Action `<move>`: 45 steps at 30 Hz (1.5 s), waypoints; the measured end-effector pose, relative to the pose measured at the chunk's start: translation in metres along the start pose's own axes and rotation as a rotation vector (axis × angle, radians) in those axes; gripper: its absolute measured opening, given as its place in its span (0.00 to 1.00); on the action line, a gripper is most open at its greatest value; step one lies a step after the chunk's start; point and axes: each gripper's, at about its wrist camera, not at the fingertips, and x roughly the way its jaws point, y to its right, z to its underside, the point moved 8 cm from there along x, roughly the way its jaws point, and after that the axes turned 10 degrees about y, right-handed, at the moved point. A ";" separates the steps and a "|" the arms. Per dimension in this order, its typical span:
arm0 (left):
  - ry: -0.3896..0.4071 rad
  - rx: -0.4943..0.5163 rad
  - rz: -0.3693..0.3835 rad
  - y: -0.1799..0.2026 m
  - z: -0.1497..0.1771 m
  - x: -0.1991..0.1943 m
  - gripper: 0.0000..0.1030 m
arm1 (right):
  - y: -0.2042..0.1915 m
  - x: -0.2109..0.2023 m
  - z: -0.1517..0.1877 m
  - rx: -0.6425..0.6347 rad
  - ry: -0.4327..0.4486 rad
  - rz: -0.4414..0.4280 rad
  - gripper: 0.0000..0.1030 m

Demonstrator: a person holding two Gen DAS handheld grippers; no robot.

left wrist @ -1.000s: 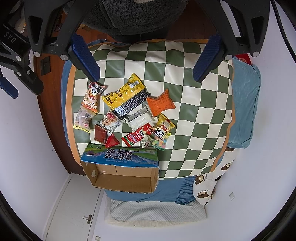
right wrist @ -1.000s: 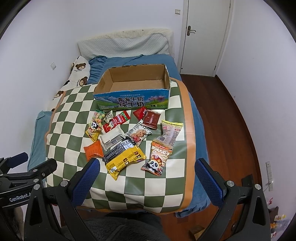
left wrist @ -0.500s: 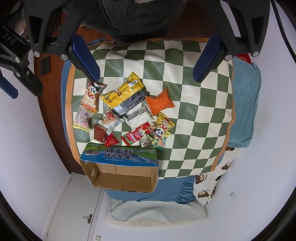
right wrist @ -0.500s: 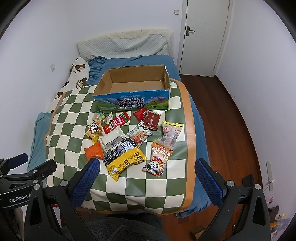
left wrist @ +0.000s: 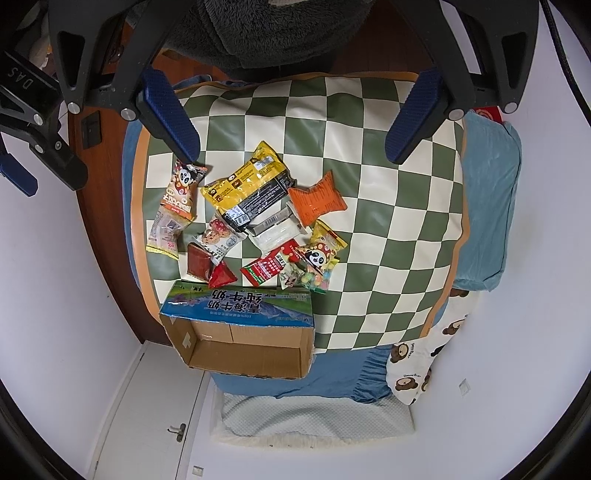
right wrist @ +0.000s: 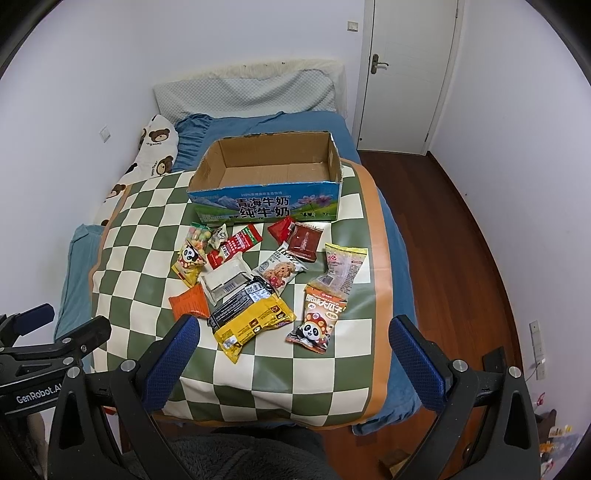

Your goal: Organize snacks

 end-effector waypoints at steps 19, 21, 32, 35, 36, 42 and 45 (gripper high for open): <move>0.018 0.003 0.004 -0.004 -0.003 -0.001 1.00 | -0.005 0.002 -0.007 0.017 -0.001 -0.002 1.00; 0.036 0.013 -0.013 -0.006 -0.005 0.000 1.00 | -0.005 0.007 -0.004 0.035 -0.006 -0.003 1.00; 0.046 0.395 -0.204 -0.033 -0.007 0.125 1.00 | -0.012 0.156 0.064 0.332 -0.225 -0.100 1.00; -0.029 0.542 -0.191 -0.034 0.009 0.178 1.00 | -0.018 0.205 0.096 0.415 -0.310 -0.111 1.00; -0.047 0.575 -0.189 -0.034 0.012 0.190 1.00 | -0.021 0.219 0.105 0.439 -0.331 -0.121 1.00; -0.198 0.782 -0.087 -0.028 0.048 0.278 1.00 | -0.041 0.269 0.144 0.463 -0.394 -0.112 1.00; -0.229 0.863 -0.005 -0.021 0.061 0.305 0.91 | -0.047 0.282 0.155 0.497 -0.410 -0.111 1.00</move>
